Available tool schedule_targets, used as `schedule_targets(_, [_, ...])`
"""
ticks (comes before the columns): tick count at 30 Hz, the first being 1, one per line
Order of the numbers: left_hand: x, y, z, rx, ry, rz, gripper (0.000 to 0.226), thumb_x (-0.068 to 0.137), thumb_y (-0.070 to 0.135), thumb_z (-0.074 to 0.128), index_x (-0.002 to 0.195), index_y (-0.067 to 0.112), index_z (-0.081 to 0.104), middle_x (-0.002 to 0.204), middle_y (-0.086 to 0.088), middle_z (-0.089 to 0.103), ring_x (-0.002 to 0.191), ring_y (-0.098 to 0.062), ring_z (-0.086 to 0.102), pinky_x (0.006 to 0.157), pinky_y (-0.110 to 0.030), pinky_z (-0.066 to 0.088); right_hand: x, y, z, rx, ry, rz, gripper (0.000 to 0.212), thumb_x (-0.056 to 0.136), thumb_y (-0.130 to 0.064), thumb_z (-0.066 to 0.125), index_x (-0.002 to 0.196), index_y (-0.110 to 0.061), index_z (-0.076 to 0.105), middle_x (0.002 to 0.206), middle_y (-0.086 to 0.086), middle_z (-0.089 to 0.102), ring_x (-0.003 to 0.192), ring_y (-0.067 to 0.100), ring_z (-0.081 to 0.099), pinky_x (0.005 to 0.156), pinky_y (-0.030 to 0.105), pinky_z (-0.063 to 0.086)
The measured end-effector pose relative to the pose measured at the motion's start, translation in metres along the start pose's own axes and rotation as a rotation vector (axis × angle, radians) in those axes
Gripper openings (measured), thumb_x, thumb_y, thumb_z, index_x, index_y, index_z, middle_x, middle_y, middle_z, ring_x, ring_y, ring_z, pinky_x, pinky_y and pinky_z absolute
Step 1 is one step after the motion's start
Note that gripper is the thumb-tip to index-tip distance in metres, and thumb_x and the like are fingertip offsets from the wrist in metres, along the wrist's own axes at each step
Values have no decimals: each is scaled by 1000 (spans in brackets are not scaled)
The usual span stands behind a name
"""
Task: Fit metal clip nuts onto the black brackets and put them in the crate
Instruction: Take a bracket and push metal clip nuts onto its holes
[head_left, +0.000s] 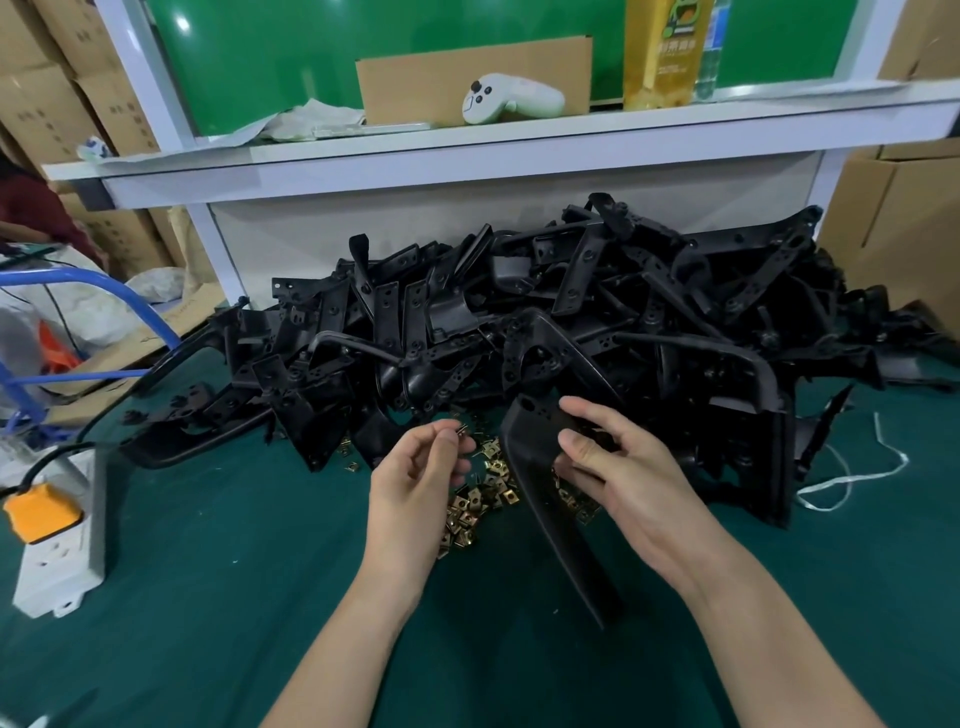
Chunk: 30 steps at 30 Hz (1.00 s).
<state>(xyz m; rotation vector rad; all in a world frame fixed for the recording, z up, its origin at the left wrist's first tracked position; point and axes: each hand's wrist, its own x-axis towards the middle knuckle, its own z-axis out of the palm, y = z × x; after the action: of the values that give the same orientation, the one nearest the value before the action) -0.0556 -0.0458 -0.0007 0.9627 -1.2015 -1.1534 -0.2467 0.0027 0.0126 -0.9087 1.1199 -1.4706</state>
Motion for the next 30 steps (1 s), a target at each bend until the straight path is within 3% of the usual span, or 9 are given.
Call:
schedule_targets(3, [2,-1,0,-42,-21,-37,19,103,18,55,102,17,74,88,-1,76,76,-9,67,71,-19,55,-1,-1,0,25,37,-4,39,87,-16,76,118,-39,71,140,16,54,106,18,72,99,33,55])
schedule_targets(5, [2,-1,0,-73,-33,-59,20,104,18,55,103,16,74,87,-2,75,77,-11,66,70,-20,55,-1,-3,0,54,53,-8,43,86,-14,77,122,-36,69,129,19,62,101,20,73,98,35,56])
schedule_targets(9, [3,-1,-3,-120,-45,-70,20,104,18,55,103,17,75,86,-2,73,77,-11,65,70,-22,54,0,-4,0,105,73,-20,50,83,-11,78,127,-32,65,101,10,73,95,23,73,99,40,56])
schedule_targets(12, [3,-1,-2,-132,-43,-74,21,103,19,56,100,20,77,86,-2,73,76,-10,65,70,-22,55,0,-5,-1,93,82,-18,57,75,-17,81,127,-31,64,83,5,69,91,22,73,99,40,56])
schedule_targets(15, [3,-1,-1,-136,-43,-79,20,103,19,57,101,19,76,86,-2,73,75,-10,65,70,-22,55,1,-4,-1,67,80,-29,59,71,-21,82,126,-32,64,78,2,65,88,17,73,99,39,56])
schedule_targets(18, [3,-1,-2,-139,-53,-82,20,103,19,57,104,19,77,88,-2,74,77,-10,65,70,-21,55,2,-1,-2,-15,72,-52,48,82,-20,80,123,-39,65,75,-7,71,93,13,74,101,36,53])
schedule_targets(21, [2,0,-3,-154,-68,-84,21,102,19,58,104,23,79,92,-2,75,78,-10,66,71,-20,55,2,1,-4,-83,89,-60,41,91,-18,73,119,-47,66,82,-8,73,99,11,73,106,36,49])
schedule_targets(24, [1,2,-2,-171,-91,-82,21,100,17,61,108,24,79,97,-2,75,80,-9,66,72,-20,55,1,2,-3,-145,91,-59,42,95,-19,69,118,-55,64,112,1,66,110,8,69,110,36,46])
schedule_targets(30, [-1,6,0,-161,-112,-74,18,94,25,64,100,21,80,91,-2,74,78,-9,65,72,-20,55,-1,3,0,-302,57,-79,45,97,-31,65,124,-65,52,125,2,62,119,15,63,115,46,39])
